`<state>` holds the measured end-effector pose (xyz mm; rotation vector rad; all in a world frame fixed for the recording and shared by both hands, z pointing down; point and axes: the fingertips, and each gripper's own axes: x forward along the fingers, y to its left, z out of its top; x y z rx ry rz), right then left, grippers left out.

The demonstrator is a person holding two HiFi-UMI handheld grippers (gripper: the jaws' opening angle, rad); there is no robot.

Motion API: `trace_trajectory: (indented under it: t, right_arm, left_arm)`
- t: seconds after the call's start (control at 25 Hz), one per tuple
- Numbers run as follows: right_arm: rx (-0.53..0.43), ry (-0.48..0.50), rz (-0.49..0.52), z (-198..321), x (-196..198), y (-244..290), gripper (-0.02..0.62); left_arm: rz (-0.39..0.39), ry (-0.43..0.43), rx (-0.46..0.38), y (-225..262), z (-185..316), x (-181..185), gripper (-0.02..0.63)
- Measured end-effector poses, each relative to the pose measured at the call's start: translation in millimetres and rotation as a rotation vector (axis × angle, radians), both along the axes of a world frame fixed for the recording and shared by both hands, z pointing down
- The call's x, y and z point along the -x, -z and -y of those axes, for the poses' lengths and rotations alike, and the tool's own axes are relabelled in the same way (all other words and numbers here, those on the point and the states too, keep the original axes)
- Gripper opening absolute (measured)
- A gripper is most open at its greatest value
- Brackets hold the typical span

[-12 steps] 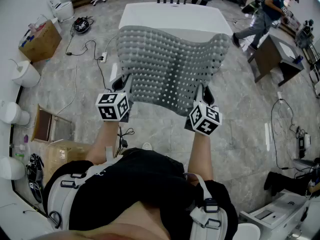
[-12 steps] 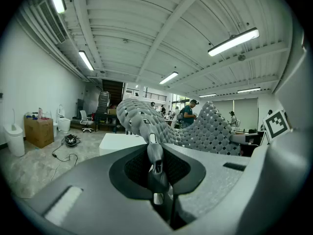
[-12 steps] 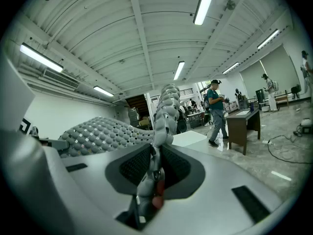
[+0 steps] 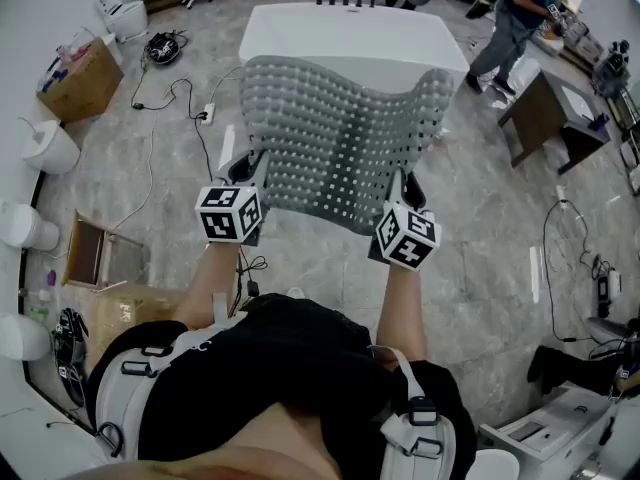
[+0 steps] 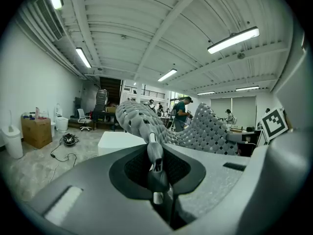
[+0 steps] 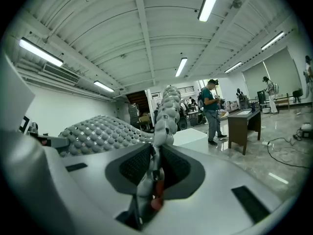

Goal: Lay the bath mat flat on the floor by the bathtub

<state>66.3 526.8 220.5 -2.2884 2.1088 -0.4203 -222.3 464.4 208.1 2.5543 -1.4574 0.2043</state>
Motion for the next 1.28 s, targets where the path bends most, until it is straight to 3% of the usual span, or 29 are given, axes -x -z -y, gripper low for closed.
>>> trace_trajectory:
  t: [0.48,0.72,0.96,1.28]
  right_arm:
    - [-0.015,-0.028,-0.059,57.7,42.1,3.7,0.071]
    - [-0.003,0.005,-0.088,90.4,49.7,0.2,0.071]
    - [-0.018,0.021,-0.082,137.6,34.4,-4.9,0.071]
    - [-0.012,0.076,-0.059,254.0,-9.3,-25.6,0.071]
  left_arm:
    - [-0.042,-0.017,-0.020,-8.3,64.6,42.9,0.049]
    - [-0.054,-0.001,-0.017,-16.3,83.6,52.6,0.049]
    - [-0.069,0.049,0.000,-34.0,120.3,59.9,0.049]
    - [-0.037,0.077,0.016,-52.7,218.6,18.3,0.049]
